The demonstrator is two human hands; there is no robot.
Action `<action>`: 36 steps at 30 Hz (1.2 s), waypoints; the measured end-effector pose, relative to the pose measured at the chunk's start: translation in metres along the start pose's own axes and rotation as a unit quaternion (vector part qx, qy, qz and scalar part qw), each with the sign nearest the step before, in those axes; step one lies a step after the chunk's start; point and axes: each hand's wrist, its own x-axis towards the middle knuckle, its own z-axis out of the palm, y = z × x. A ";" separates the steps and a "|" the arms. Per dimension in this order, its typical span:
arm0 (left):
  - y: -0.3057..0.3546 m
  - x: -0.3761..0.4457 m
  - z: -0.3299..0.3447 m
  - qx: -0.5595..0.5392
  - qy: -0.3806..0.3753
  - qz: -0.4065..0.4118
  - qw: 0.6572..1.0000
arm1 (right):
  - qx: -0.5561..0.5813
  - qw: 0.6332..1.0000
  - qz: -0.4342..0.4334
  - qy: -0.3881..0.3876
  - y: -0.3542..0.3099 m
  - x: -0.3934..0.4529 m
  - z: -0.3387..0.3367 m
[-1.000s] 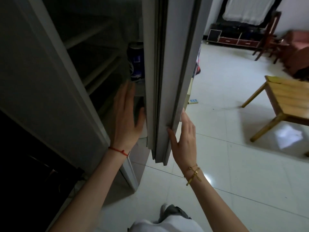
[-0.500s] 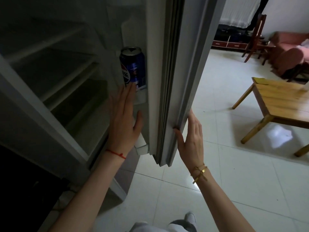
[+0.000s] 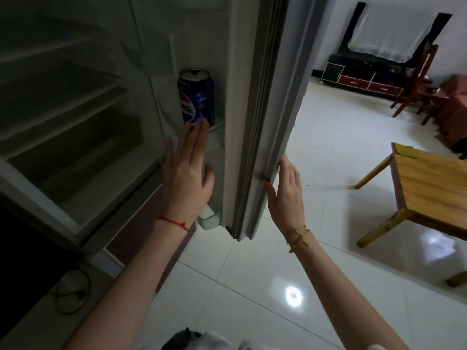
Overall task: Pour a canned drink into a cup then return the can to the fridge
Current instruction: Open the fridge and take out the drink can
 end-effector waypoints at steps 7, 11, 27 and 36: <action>0.052 0.031 0.046 0.000 -0.023 -0.013 1.000 | -0.002 1.000 0.004 -0.009 0.070 0.048 -0.018; 0.071 0.051 0.070 -0.013 -0.027 -0.002 1.000 | 0.010 1.000 0.022 -0.006 0.109 0.079 -0.020; 0.127 0.157 0.189 0.022 0.003 0.034 0.999 | 0.113 0.990 0.069 -0.039 0.241 0.225 0.015; 0.131 0.209 0.237 0.049 -0.028 0.041 0.998 | 0.142 0.986 0.062 -0.057 0.285 0.299 0.040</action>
